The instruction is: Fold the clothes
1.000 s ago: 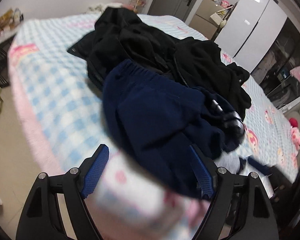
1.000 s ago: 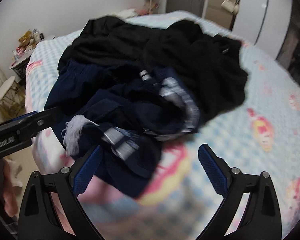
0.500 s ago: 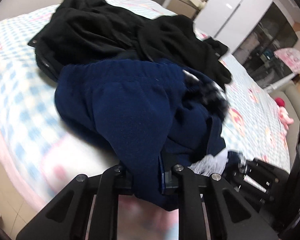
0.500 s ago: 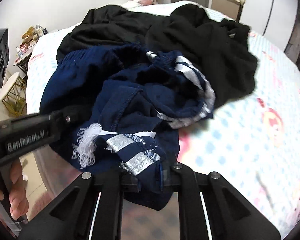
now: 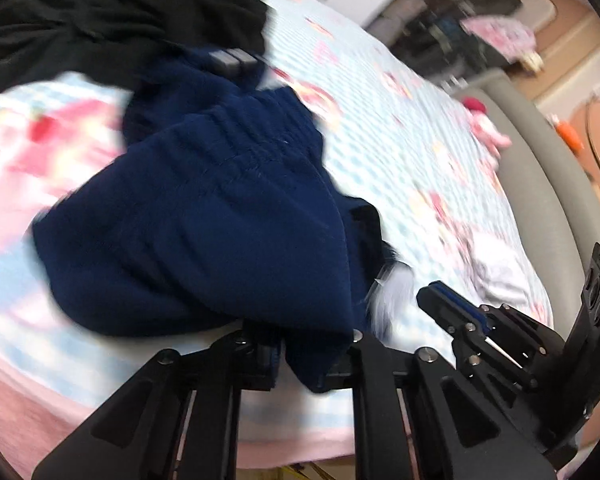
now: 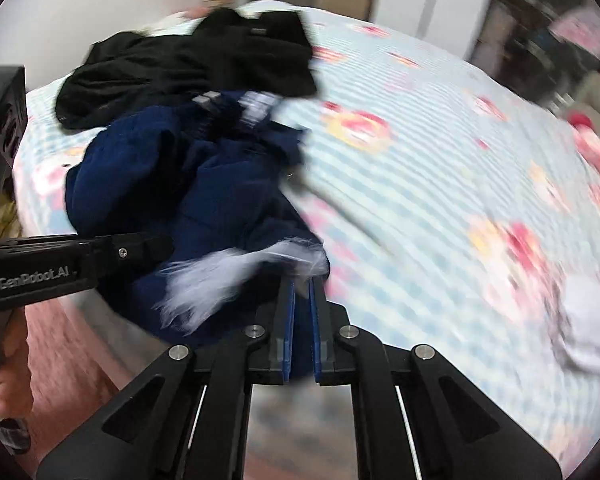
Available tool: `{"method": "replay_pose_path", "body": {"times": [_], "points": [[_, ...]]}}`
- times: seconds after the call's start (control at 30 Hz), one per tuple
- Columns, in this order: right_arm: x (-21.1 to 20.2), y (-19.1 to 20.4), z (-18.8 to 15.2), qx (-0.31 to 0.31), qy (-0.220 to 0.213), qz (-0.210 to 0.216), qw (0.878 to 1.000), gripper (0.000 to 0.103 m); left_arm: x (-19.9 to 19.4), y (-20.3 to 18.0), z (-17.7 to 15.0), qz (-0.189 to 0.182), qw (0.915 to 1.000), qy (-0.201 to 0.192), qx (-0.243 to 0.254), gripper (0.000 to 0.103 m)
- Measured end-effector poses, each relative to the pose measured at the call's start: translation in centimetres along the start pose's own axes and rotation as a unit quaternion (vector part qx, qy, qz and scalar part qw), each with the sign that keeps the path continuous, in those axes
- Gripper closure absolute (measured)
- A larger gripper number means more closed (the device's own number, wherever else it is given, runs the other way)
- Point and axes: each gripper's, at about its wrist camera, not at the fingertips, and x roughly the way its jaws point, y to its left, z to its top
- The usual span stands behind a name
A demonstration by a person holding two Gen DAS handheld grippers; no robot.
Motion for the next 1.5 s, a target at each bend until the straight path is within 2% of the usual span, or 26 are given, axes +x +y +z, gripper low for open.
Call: {"method": "replay_pose_path", "body": {"times": [0.03,0.17,0.3,0.33,0.37,0.43,0.5,0.53,0.6,0.67,0.73,0.77,0.8,0.9,0.93,0.97,1.03,1.13,1.23,1.33,1.43,1.5], "points": [[-0.6,-1.5,-0.9,0.017,0.002,-0.006,1.0,0.097,0.9,-1.3,-0.5,-0.012,0.9998,0.013,0.009,0.093],[-1.4,-7.5,-4.4,0.078,0.021,-0.004,0.997,0.097,3.0,-4.3,-2.5,-0.019,0.9986,0.036,0.035,0.093],[-1.6,-8.4,-7.6,0.096,0.017,0.032,0.995,0.096,1.9,-3.4,-3.2,-0.023,0.9988,0.037,0.024,0.09],[-1.5,-8.0,-7.4,0.089,0.012,0.038,0.995,0.095,0.8,-2.7,-3.3,-0.018,0.9992,0.03,0.019,0.088],[-1.4,-7.5,-7.2,0.081,0.007,0.045,0.996,0.089,-0.3,-1.9,-3.5,-0.013,0.9996,0.023,0.014,0.085],[-0.8,-5.8,-6.7,0.059,-0.004,0.054,0.997,0.078,-1.7,-1.4,-4.1,-0.012,0.9999,0.0,0.006,0.069],[-0.1,-4.0,-6.0,0.045,-0.008,0.076,0.996,0.056,-3.5,-0.6,-4.4,-0.005,0.9997,-0.024,-0.004,0.065],[0.3,-3.2,-5.6,0.042,-0.011,0.087,0.995,0.051,-4.5,0.1,-4.2,0.002,0.9993,-0.037,-0.01,0.064],[1.0,-1.9,-5.2,0.034,-0.009,0.109,0.993,0.031,-5.9,0.8,-3.9,0.015,0.9981,-0.058,-0.016,0.063],[2.2,-0.7,-5.0,0.03,0.001,0.117,0.993,0.029,-6.5,2.6,-2.8,0.031,0.9961,-0.077,-0.031,0.063],[3.6,0.4,-5.2,0.019,0.014,0.116,0.993,0.03,-7.0,3.9,-2.7,0.045,0.9933,-0.092,-0.052,0.063],[4.2,1.0,-5.3,0.009,0.019,0.11,0.994,0.041,-6.8,4.2,-2.4,0.048,0.9924,-0.094,-0.063,0.063],[4.9,1.6,-5.5,-0.001,0.025,0.103,0.994,0.065,-6.9,4.3,-3.2,0.047,0.9917,-0.095,-0.073,0.063],[5.7,1.9,-5.8,-0.009,0.033,0.069,0.997,0.091,-7.4,4.5,-3.6,0.045,0.9918,-0.095,-0.073,0.063],[5.5,1.5,-5.8,-0.004,0.03,0.059,0.998,0.093,-7.3,4.0,-3.7,0.042,0.9924,-0.095,-0.066,0.063],[5.3,1.1,-5.8,0.0,0.025,0.049,0.998,0.094,-7.1,3.4,-3.7,0.04,0.993,-0.094,-0.059,0.063],[4.8,0.0,-5.7,0.009,0.016,0.023,1.0,0.095,-7.5,3.3,-4.5,0.062,0.9909,-0.105,-0.057,0.063],[3.9,-2.2,-5.6,0.028,0.006,-0.03,0.999,0.097,-8.0,3.3,-5.5,0.102,0.9819,-0.144,-0.069,0.063],[3.3,-4.4,-6.1,0.062,0.013,-0.04,0.997,0.097,-5.2,4.3,-4.7,0.062,0.9907,-0.095,-0.075,0.065],[2.4,-5.1,-6.4,0.082,0.008,-0.031,0.996,0.095,-2.0,3.0,-4.6,0.023,0.9972,-0.046,-0.055,0.069],[0.3,-5.4,-6.9,0.106,-0.015,-0.007,0.994,0.084,1.1,1.5,-4.8,-0.018,0.9991,0.002,-0.038,0.075],[-1.7,-5.4,-7.2,0.11,-0.035,0.041,0.992,0.074,2.4,0.6,-5.6,-0.033,0.9985,0.024,-0.036,0.075]]}}
